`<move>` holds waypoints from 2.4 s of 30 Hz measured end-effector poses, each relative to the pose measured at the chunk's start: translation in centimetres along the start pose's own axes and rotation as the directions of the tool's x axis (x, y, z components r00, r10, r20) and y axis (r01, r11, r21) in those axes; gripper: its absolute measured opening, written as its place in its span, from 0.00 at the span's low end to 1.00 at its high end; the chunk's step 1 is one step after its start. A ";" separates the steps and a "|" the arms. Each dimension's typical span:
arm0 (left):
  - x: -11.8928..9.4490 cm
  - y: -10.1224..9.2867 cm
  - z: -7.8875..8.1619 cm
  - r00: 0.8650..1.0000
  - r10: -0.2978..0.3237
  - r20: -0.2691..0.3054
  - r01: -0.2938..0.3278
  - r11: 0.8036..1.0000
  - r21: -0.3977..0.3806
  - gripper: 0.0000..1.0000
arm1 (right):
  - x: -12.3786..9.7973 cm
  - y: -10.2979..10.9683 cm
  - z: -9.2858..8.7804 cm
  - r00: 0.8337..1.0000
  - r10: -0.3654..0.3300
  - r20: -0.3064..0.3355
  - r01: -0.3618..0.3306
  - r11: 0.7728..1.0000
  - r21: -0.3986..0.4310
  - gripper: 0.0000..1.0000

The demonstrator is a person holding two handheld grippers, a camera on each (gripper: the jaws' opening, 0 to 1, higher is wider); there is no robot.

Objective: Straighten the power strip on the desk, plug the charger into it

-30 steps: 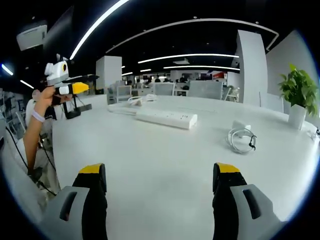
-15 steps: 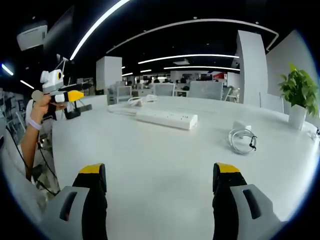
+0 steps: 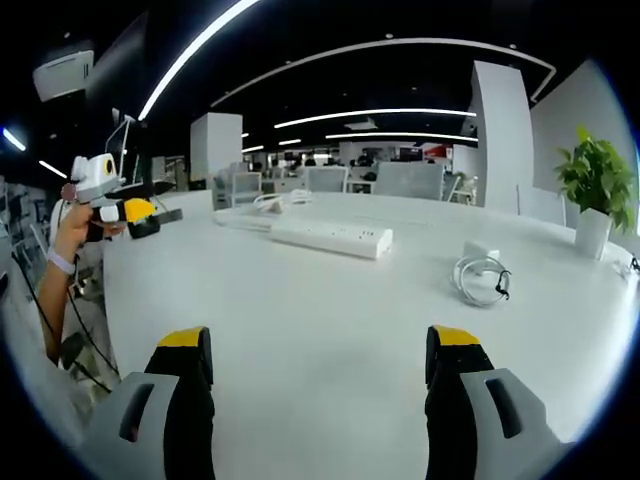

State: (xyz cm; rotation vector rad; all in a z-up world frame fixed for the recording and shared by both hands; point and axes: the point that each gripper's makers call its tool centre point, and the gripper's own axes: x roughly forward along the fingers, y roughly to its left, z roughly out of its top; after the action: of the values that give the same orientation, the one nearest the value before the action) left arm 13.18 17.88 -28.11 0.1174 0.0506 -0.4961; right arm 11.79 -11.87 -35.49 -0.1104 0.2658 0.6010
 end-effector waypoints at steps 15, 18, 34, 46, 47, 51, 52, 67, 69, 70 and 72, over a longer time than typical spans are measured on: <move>-0.8 -0.2 -1.1 1.000 0.013 0.002 -0.013 0.999 -0.039 0.99 | 0.0 -0.1 0.2 1.000 -0.006 0.006 0.006 1.000 0.005 0.87; -1.0 -0.1 -1.4 1.000 0.019 0.001 -0.019 0.999 -0.049 0.99 | 0.0 -0.2 0.1 1.000 -0.008 0.005 0.008 1.000 0.005 0.87; -1.5 0.1 -2.5 1.000 0.025 -0.007 -0.025 0.997 -0.077 0.99 | -0.1 -0.3 0.5 1.000 -0.016 0.004 0.016 1.000 -0.004 0.87; -1.7 0.0 -2.8 1.000 0.026 -0.004 -0.027 0.996 -0.090 0.99 | -0.4 -0.9 2.3 0.999 -0.012 0.031 0.012 1.000 -0.009 0.87; -1.7 0.0 -2.8 1.000 0.027 -0.004 -0.027 0.996 -0.090 0.99 | -0.4 -1.1 2.5 0.999 -0.015 0.033 0.015 1.000 -0.013 0.87; -1.6 -0.3 -3.1 1.000 0.021 -0.012 -0.023 0.996 -0.089 0.99 | -0.3 -1.7 3.4 0.999 -0.014 0.041 0.015 1.000 -0.023 0.87; -1.6 -0.4 -3.2 1.000 0.020 -0.012 -0.021 0.996 -0.091 0.99 | -0.3 -1.9 3.7 0.999 -0.013 0.043 0.014 1.000 -0.024 0.87; -1.0 -0.7 -3.8 0.999 0.014 -0.031 -0.016 0.996 -0.093 0.99 | 0.6 -5.4 7.9 0.994 0.016 0.105 -0.015 1.000 -0.004 0.87; -0.9 -0.7 -3.9 0.999 0.011 -0.033 -0.015 0.995 -0.098 0.99 | 0.8 -5.9 8.4 0.994 0.017 0.111 -0.017 1.000 -0.003 0.87; -0.8 -0.8 -4.0 0.999 0.010 -0.035 -0.014 0.995 -0.099 0.99 | 0.8 -6.1 8.6 0.993 0.019 0.113 -0.019 1.000 -0.004 0.87; -0.6 -1.1 -4.3 0.999 0.005 -0.046 -0.009 0.995 -0.097 0.99 | 1.1 -6.6 9.1 0.993 0.028 0.116 -0.028 1.000 0.000 0.87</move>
State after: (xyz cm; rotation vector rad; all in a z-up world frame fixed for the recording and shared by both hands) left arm 12.07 17.77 -32.42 0.0338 0.1190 -0.4833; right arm 18.40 -15.04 -26.87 -0.0698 0.1553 0.6326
